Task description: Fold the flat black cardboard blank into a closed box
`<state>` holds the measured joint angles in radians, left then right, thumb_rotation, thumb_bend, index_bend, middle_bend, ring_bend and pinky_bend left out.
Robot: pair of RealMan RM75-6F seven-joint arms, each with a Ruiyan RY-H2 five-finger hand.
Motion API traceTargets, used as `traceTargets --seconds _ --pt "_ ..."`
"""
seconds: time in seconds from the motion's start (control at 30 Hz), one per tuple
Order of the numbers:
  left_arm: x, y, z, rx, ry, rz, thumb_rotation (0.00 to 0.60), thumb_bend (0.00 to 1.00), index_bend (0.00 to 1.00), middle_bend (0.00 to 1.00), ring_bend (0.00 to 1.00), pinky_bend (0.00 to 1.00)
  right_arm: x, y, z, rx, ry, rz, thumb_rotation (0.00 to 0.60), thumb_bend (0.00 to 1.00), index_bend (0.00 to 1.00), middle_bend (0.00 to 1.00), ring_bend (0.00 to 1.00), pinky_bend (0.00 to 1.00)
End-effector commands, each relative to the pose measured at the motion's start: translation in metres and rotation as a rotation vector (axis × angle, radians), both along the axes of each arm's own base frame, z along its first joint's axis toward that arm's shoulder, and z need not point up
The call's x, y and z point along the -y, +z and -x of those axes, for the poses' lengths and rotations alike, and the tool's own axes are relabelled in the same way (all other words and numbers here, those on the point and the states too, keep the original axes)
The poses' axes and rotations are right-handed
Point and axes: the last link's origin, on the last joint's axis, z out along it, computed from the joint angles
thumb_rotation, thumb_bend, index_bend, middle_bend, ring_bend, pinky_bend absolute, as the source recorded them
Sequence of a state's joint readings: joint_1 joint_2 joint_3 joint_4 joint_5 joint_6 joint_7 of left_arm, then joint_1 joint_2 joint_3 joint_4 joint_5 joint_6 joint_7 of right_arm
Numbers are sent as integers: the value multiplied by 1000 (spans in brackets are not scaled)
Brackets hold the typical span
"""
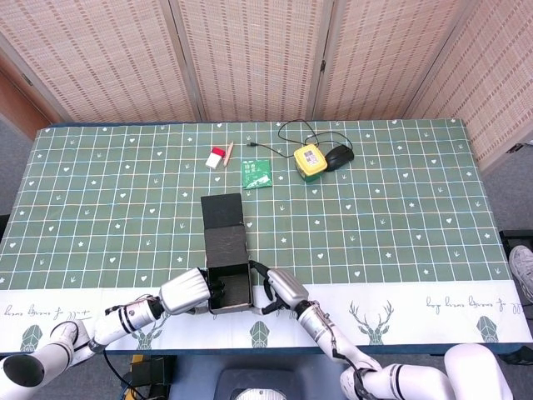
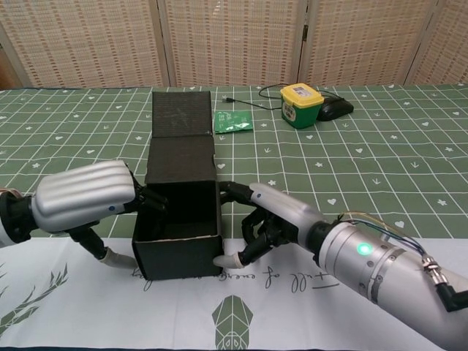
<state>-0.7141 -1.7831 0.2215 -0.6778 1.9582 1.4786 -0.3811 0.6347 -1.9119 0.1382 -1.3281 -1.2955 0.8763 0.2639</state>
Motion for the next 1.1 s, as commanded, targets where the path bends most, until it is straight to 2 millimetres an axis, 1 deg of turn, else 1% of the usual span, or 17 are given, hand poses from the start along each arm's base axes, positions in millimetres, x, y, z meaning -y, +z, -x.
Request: traceTargets --seconds 0.03,0.17,0.5,0.6,0.7,0.73,0.97,1.03,1.1 --pt "0 -1 -1 -5 -14 -3 600 42 587 566 654 801 -1 0 0 0 1 2 600 320 385 406 738 973" --pt "1 -2 -1 -2 -22 -6 600 42 603 588 655 799 -1 0 1 2 -3 2 600 320 385 406 738 974" --pt "1 -1 -1 7 -20 -15 600 42 585 587 655 786 -2 0 1 8 -4 0 600 320 386 406 738 973" --pt "1 0 1 6 -16 -17 600 42 505 543 655 786 -2 1 1 9 -4 2 600 320 385 406 738 973" --pt "2 1 3 8 -1 -19 600 42 425 441 654 785 -3 2 1 13 -7 0 600 320 386 406 738 973" --pt "3 2 3 9 1 -20 600 42 413 422 654 785 -3 2 0 14 -7 0 600 320 385 406 738 973" --pt "5 9 5 20 13 -33 600 42 366 393 650 783 -3 3 0 18 -9 3 600 323 385 400 737 973" --pt "6 11 7 24 23 -38 600 42 341 357 642 782 -3 3 -1 18 -8 3 600 325 385 393 737 973" --pt "6 13 9 30 43 -45 600 42 300 293 628 782 -3 4 -1 19 -8 6 600 326 371 379 735 973"
